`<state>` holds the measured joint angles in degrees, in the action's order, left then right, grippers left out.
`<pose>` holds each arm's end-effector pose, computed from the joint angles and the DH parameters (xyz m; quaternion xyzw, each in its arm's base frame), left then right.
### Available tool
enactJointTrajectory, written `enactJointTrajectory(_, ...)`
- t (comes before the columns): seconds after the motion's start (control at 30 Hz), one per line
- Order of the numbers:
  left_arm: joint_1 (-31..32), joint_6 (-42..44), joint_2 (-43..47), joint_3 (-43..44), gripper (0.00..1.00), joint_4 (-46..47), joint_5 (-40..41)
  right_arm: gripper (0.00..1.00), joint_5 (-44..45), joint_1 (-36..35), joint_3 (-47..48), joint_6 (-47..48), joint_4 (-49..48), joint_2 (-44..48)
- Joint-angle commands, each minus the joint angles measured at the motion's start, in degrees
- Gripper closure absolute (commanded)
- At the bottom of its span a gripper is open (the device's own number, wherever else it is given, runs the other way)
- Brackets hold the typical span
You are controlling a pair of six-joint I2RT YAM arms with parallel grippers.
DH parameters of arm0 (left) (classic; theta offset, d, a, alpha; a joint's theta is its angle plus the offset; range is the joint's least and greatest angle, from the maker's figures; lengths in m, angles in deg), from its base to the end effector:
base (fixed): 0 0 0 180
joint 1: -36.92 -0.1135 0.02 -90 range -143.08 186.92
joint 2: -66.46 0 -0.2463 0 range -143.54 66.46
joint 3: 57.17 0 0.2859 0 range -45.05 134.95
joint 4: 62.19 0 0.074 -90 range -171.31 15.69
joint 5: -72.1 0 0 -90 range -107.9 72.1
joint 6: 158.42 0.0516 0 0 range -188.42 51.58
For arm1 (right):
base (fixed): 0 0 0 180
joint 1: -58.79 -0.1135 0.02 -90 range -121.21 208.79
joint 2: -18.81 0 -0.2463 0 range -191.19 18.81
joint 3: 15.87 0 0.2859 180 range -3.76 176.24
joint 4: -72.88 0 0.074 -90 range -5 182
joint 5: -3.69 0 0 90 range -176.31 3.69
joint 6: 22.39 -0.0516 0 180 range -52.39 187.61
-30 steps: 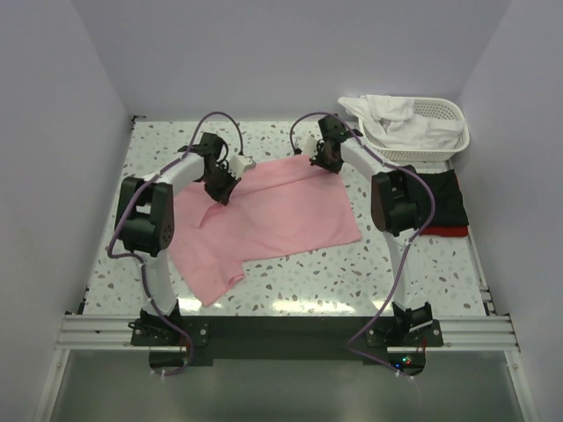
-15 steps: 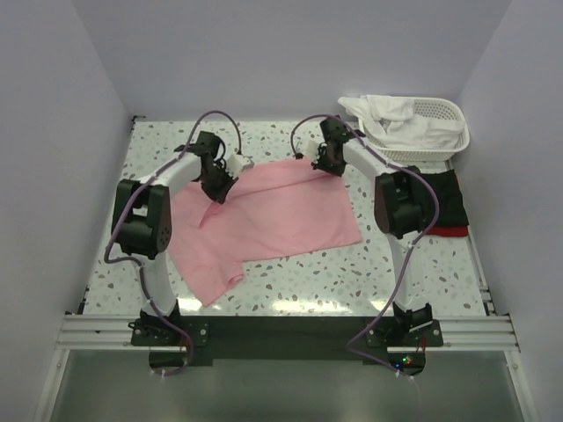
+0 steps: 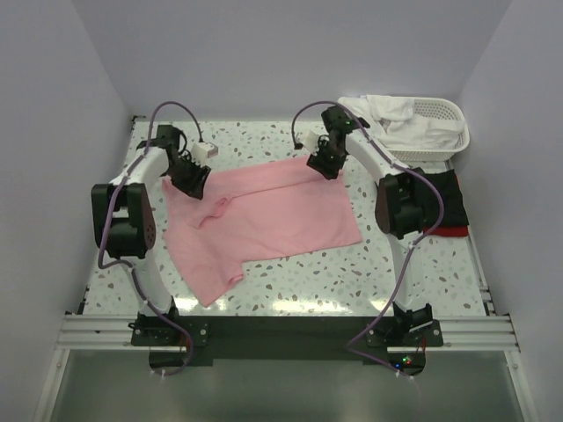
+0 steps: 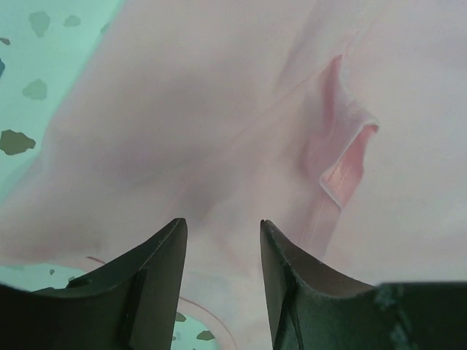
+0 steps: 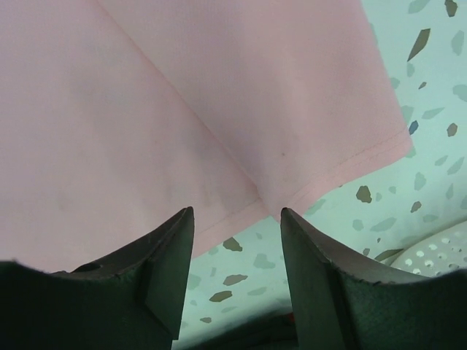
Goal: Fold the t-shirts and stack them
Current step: Fold the tshirt
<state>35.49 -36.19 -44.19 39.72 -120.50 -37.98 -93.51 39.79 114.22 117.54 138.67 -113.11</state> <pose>0.4226 -0.0072 0.1595 0.2845 0.9305 -0.1204 0.1967 0.4876 0.1748 0.1719 -0.5641 0.8003 0.0077 0.2031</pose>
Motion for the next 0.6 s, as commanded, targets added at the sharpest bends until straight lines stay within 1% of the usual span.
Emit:
enactJointTrajectory(0.0,-0.2,-2.6,-0.3,-1.7,0.51,1.3,2.7,0.46,-1.7,0.1,4.3,-5.7,2.2,0.3)
enactJointTrajectory(0.13,-0.3,-4.5,-3.5,-1.3,0.54,2.9,6.1,0.49,0.6,0.0,3.2,-8.6,1.0,-2.5)
enactJointTrajectory(0.3,-0.3,-5.5,-8.8,2.1,0.57,4.6,8.7,0.51,4.6,0.0,-2.7,-10.2,-3.0,-2.4)
enactJointTrajectory(0.37,-0.3,-5.4,-11.3,5.6,0.58,5.1,10.1,0.52,5.7,0.0,-3.5,-10.9,-4.4,-3.1)
enactJointTrajectory(0.4,-0.4,-5.5,-14.2,7.3,0.58,4.8,10.4,0.52,6.8,-0.1,-3.4,-11.1,-4.7,-3.7)
enactJointTrajectory(0.43,-0.4,-5.6,-15.5,10.8,0.58,4.4,10.5,0.52,7.1,-0.1,-3.0,-11.5,-5.2,-4.1)
enactJointTrajectory(0.57,-0.4,-5.8,-20.4,18.7,0.58,3.7,9.9,0.51,10.0,-0.1,2.9,-13.4,-5.9,-7.9)
